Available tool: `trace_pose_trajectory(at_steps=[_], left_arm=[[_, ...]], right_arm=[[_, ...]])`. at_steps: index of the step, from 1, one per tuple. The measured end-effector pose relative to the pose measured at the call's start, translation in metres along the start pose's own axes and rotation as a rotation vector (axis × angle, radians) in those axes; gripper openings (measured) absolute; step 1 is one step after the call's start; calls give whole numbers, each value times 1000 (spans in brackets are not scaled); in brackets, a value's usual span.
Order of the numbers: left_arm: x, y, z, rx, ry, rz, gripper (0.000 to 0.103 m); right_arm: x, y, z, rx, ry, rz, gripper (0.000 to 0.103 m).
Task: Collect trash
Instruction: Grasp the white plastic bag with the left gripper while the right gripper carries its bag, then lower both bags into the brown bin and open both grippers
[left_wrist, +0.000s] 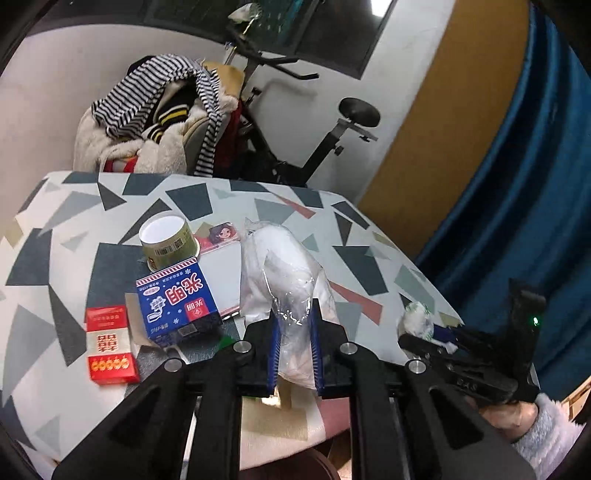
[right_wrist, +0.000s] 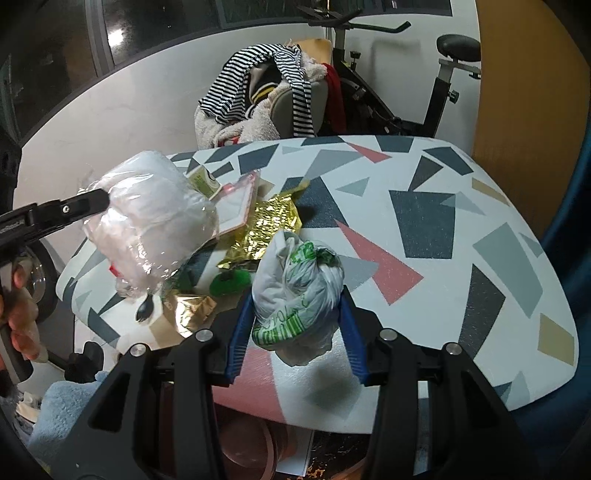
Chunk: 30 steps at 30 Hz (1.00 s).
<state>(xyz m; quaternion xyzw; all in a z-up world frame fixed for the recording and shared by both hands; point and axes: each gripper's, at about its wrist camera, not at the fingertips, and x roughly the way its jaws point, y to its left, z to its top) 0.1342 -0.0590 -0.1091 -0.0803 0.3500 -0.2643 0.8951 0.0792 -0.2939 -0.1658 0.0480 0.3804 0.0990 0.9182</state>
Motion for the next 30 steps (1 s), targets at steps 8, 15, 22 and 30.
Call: trace_pose_trajectory(at_steps=[8,15,22,30], left_arm=[[-51,-13,-44,81,19,5,14],[-73,-10,-113,105,100,2,14],[-49,-1,-182,102,256,-41,14],[1,9,-228,133,383,55,14]], right_arm=[[-25,23,-15,-35,-15,29,46],[-27,54,-53,-73,20,58,46],[-8,74,-101,-36,98,117,46],[15,85,-140,-42,156,121,46]])
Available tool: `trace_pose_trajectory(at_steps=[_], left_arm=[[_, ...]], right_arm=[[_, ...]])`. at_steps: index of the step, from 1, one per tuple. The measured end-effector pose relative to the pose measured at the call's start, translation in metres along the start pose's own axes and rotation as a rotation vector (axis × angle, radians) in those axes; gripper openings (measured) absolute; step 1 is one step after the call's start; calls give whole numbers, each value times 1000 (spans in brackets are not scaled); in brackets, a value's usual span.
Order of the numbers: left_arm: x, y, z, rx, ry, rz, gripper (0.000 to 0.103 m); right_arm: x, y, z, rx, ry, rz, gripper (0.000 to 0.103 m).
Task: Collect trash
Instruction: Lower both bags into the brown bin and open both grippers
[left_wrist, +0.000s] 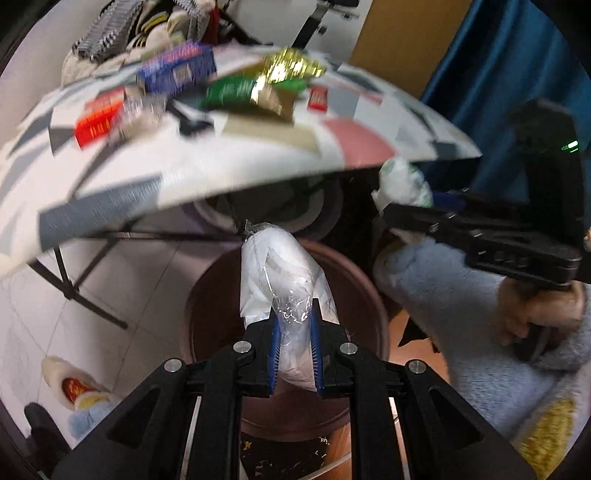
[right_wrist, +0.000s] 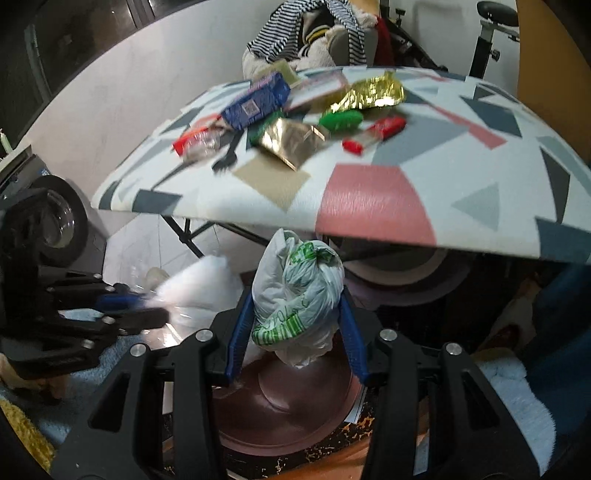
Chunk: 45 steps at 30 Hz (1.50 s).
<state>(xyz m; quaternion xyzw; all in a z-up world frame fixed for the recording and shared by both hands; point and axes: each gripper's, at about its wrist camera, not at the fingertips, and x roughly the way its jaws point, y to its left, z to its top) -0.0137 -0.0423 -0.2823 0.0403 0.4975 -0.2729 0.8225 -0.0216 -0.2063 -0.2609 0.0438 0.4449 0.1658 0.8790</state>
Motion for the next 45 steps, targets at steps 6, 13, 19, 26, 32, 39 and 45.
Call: trace_pose_trajectory(at_steps=[6,13,19,26,32,39,45], left_arm=[[40,12,-6,-36,79,20,14],[78,27,-12,-67,173,24,14],[87,35,-13,-116,192,19,14],[86,38,-13,-137,187,22,15],[85,34,-12,-122,182,13,18],[57,35,-5,-139,60,0,40],[-1,45,-2,-199,-175,98,70]], right_arm=[[12,-9,-4,23,8,-26,46],[28,-27,-10,113,60,-28,46],[34,-38,-13,159,88,-37,46],[36,-33,-13,135,98,-36,46],[34,-33,-14,135,99,-38,46],[35,-32,-13,136,105,-37,46],[40,-25,-14,106,126,-33,46]])
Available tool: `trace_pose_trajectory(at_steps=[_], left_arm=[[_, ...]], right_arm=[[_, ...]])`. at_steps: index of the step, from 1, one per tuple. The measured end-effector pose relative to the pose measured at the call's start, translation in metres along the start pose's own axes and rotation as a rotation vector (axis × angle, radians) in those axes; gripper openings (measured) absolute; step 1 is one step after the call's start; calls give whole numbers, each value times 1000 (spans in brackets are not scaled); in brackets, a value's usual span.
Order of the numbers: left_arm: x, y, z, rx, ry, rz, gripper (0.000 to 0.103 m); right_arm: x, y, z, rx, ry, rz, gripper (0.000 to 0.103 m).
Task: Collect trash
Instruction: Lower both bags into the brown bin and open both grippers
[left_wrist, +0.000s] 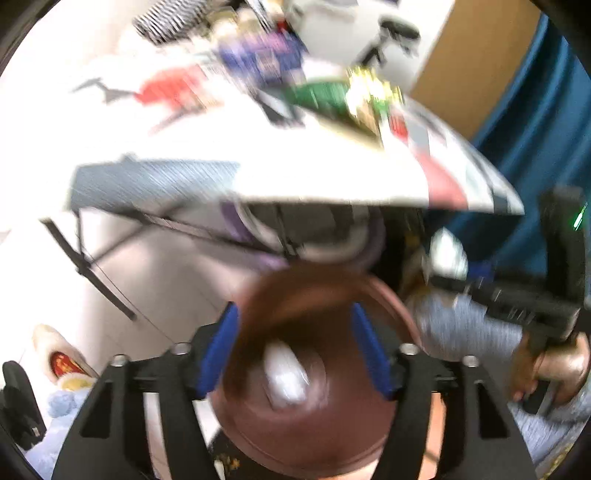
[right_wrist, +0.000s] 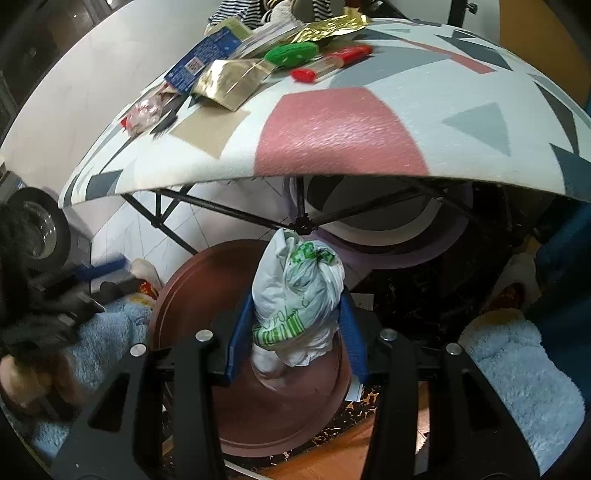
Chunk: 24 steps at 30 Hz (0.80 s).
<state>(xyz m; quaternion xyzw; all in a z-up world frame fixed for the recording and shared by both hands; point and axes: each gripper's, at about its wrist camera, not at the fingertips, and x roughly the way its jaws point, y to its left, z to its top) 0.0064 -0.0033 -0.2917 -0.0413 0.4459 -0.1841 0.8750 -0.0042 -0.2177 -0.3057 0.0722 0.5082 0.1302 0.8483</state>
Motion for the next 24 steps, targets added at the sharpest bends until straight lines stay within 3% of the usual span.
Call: trace_pose_trajectory(at_steps=[5,8,17,24], left_arm=[[-44,9,4,-51,-187,94,86],[-58,8,2,-56,-237,135,92],[-52,21,4,-66,-212,175,93],[-48,30,2,-103,-195,188,94]], right_arm=[[17,17,-3,-72,44,-3,46],[34,29,-7,-129,92,-6,46],[102,58,-32,-293,327,-47,46],[106,57,-39,-307,368,-64,48]])
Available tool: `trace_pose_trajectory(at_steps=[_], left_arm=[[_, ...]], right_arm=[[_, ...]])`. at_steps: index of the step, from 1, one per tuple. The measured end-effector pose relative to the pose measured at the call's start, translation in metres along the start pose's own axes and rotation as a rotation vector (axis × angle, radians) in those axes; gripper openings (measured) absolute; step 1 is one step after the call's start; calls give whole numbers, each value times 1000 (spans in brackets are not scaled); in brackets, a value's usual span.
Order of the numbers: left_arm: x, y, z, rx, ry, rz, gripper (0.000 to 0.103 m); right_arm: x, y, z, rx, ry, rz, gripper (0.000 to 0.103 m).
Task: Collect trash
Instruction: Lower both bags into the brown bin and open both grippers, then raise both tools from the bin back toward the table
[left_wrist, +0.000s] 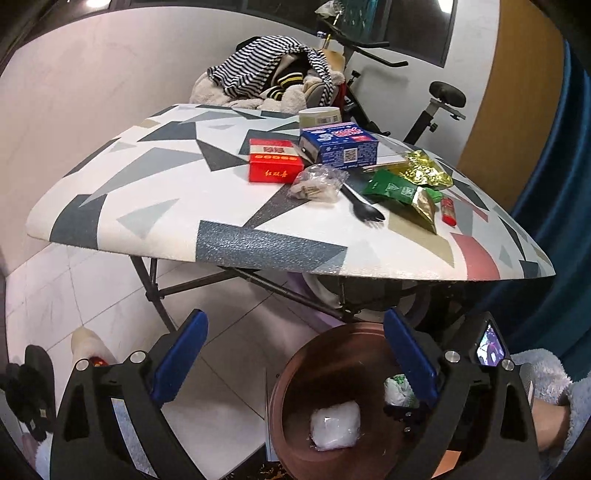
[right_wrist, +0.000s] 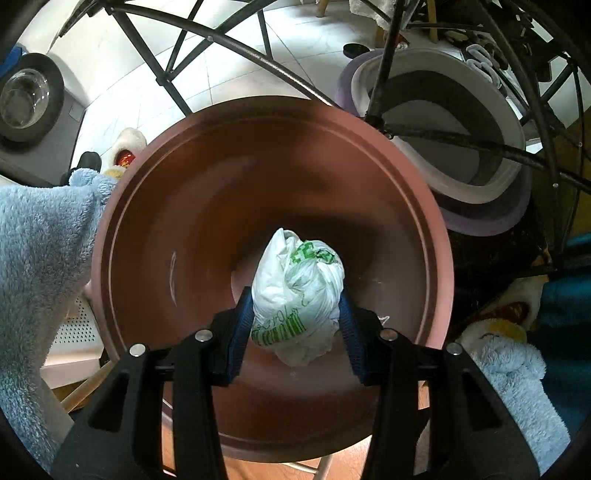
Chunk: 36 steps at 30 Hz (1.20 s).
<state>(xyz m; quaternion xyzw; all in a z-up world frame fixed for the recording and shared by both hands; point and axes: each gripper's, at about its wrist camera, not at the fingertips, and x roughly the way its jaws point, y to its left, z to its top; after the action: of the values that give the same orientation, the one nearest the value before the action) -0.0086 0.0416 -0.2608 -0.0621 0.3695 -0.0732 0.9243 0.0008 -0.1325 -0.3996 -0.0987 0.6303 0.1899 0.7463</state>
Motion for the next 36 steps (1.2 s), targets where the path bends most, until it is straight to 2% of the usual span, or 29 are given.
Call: trace_pose_trajectory(at_steps=[1,5,6,9,12,18,23,26,31,36], left_arm=[[1,1,0,-3,3,2,94],[2,-1,-1,5,11,6,94],[3,-2,-1,8,14,6,94],[4,-3,-2,12,16,5,94],[3,-2,-1,4,10,-4,94],[3,-1,-1,-12,12,-33,94],[3,-4,-1,-3,9,-37,94],[2,-2,-1,-6,5,-35,94],[3,1,0,-25,6,-23,94],[3,3,1,-29,8,-24,94]], right_arm=[[-1,-1,-1,2,-3,-5,49],[-2,-1,-1,9,-18,-10,80],[-4,-1,-2,10,-27,-21,85],[-13,-1,0,22,-57,-23,91],[-32,-4,-1,35,-136,-31,96],[-81,-12,-7,63,-344,-64,97],[-108,-20,-8,85,-477,-60,97],[-118,-25,-9,95,-531,-23,97],[-125,-26,-8,109,-574,-39,97],[-124,-28,-4,124,-559,-27,97]])
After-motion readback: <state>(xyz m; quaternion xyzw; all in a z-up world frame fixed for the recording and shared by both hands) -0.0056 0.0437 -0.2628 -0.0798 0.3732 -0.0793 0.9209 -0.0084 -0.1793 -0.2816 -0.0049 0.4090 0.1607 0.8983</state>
